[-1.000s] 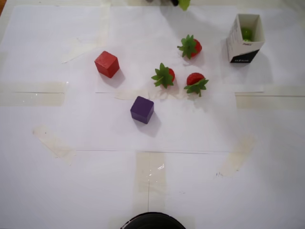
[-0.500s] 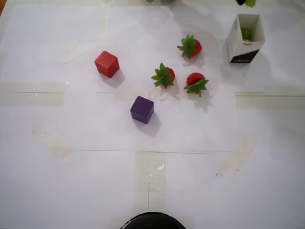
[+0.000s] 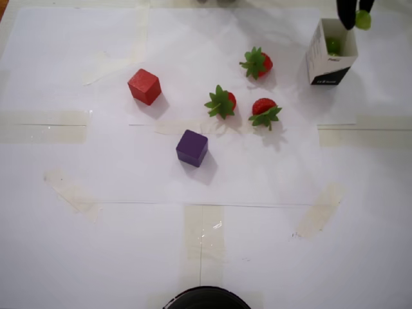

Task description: Pick up the grapes and place them in the box.

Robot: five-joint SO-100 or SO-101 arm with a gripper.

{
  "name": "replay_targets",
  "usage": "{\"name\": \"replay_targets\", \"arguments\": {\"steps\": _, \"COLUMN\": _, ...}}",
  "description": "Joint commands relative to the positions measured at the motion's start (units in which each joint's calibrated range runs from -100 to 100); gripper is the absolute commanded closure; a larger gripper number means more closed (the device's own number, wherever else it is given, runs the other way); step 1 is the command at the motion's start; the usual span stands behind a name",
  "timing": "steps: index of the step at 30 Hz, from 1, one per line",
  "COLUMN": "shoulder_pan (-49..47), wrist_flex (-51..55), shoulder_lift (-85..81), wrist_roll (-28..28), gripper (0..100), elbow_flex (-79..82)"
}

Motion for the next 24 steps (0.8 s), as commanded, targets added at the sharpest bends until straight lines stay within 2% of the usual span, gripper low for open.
{"name": "replay_targets", "arguments": {"steps": 1, "shoulder_pan": 0.68, "wrist_flex": -1.68, "shoulder_lift": -0.24, "wrist_roll": -0.29, "gripper": 87, "elbow_flex": 0.84}}
{"name": "replay_targets", "arguments": {"steps": 8, "shoulder_pan": 0.83, "wrist_flex": -2.74, "shoulder_lift": -0.32, "wrist_roll": -0.34, "gripper": 78, "elbow_flex": 3.12}}
{"name": "replay_targets", "arguments": {"steps": 16, "shoulder_pan": 2.67, "wrist_flex": 0.04, "shoulder_lift": -4.79, "wrist_roll": 0.34, "gripper": 77, "elbow_flex": 3.39}}
{"name": "replay_targets", "arguments": {"steps": 20, "shoulder_pan": 5.54, "wrist_flex": 1.67, "shoulder_lift": -14.25, "wrist_roll": 1.66, "gripper": 78, "elbow_flex": 9.21}}
{"name": "replay_targets", "arguments": {"steps": 24, "shoulder_pan": 9.8, "wrist_flex": 1.42, "shoulder_lift": -27.75, "wrist_roll": 2.78, "gripper": 93, "elbow_flex": 19.39}}
